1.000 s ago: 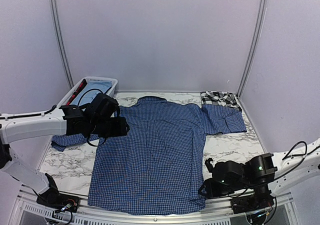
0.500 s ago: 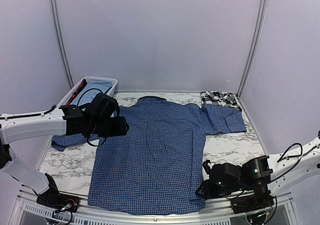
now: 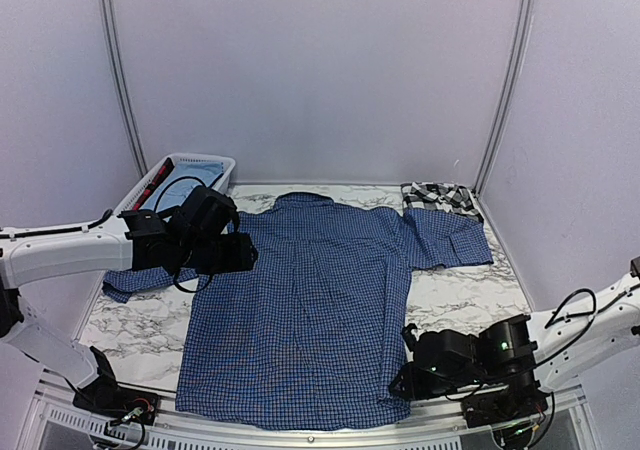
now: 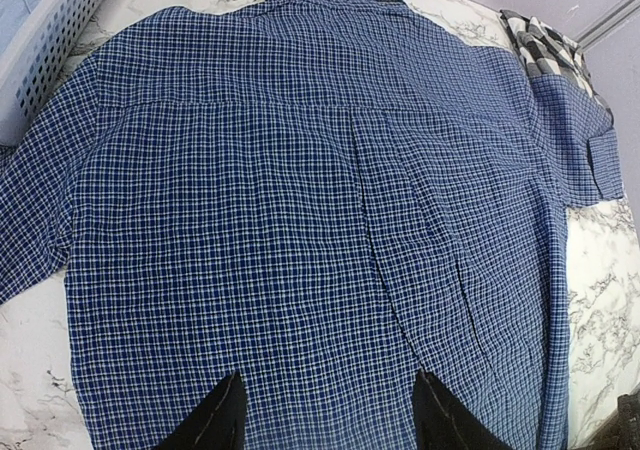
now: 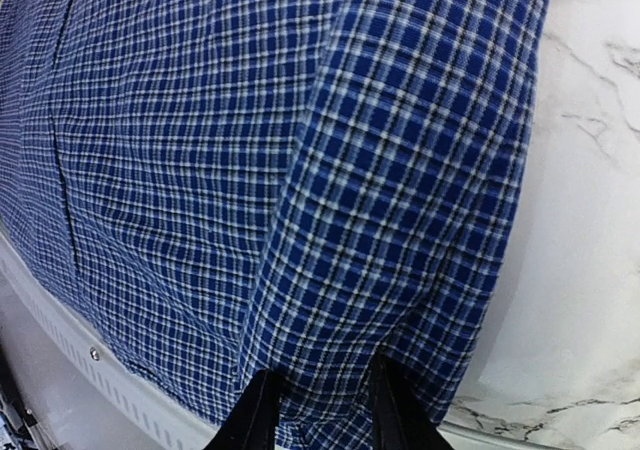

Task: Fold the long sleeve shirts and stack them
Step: Smooth out the flattened shirt at the center of the board.

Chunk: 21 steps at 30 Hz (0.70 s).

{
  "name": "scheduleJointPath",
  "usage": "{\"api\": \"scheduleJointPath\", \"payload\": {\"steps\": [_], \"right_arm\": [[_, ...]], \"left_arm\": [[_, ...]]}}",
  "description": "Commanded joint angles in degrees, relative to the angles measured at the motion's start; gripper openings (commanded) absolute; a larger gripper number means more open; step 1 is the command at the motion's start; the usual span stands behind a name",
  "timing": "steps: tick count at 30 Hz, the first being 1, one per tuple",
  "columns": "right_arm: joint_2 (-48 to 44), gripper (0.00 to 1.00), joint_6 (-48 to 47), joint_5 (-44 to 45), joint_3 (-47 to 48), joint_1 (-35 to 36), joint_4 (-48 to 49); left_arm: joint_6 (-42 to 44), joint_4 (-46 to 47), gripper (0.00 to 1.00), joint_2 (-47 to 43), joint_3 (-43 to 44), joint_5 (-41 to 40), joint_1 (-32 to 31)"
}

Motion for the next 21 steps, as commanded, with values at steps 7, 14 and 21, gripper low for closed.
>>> {"api": "scheduleJointPath", "payload": {"steps": [7,14,21], "right_arm": [[-1.4,0.36,2.0,-0.6,2.3,0.4,1.8],[-1.9,0.31,3.4,-1.0,0.3,0.5,3.0],[-1.5,0.09,3.8,0.6,1.5,0.5,0.5]], "left_arm": [[0.5,0.0,0.58,-0.1,0.2,-1.0,-0.2],[0.9,0.1,0.58,-0.2,0.3,-1.1,-0.2],[1.0,0.1,0.58,-0.2,0.5,-1.1,-0.2]]}}
